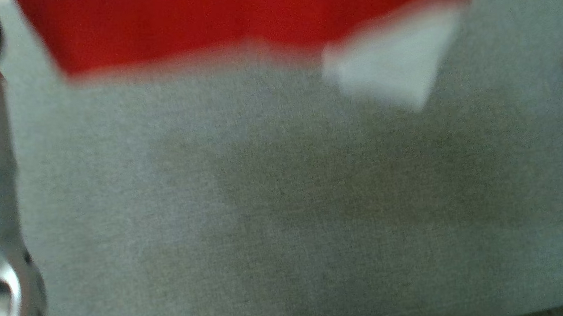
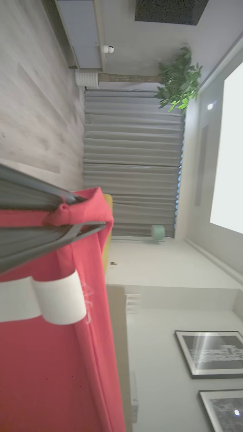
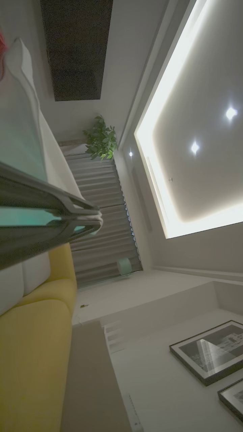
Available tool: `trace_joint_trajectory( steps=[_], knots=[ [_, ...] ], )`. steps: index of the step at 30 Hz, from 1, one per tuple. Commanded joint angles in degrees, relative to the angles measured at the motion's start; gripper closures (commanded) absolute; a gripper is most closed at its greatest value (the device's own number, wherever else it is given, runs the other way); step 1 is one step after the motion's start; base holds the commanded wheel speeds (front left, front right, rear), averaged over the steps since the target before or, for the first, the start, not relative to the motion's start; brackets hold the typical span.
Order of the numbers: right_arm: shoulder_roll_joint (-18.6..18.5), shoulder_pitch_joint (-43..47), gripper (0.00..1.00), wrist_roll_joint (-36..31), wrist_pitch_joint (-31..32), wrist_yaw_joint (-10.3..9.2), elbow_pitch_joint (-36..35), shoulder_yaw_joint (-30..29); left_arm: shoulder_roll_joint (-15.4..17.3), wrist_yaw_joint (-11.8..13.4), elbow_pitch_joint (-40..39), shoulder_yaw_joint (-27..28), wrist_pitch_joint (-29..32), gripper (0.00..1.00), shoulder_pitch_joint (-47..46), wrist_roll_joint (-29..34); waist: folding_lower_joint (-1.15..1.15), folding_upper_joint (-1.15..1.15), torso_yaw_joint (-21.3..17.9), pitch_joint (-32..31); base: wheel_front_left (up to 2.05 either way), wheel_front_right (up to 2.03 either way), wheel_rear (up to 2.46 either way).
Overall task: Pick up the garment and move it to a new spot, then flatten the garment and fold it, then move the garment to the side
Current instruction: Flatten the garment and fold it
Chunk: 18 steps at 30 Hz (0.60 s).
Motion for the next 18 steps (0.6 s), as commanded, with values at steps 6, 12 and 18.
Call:
trace_joint_trajectory(
  steps=[6,12,18],
  knots=[
    [0.7,-12.8,1.00,-3.1,-8.6,-0.10,8.4,-1.7,2.3,1.1,5.4,3.1,-10.9,1.00,-12.1,1.6,-0.02,0.00,-0.5,6.0,0.00,0.00,0.00],
    [0.7,-7.6,1.00,0.4,-11.0,-0.10,13.6,0.8,0.1,-0.1,14.6,3.7,-15.6,1.00,-7.2,0.0,-0.02,0.00,-0.8,8.6,0.00,0.00,0.00],
    [0.7,13.0,1.00,10.3,-11.9,-0.10,9.8,5.7,-3.5,-2.2,21.1,6.8,-16.8,1.00,8.0,-2.9,-0.02,0.00,-2.5,9.1,0.00,0.00,0.00]
  ],
)
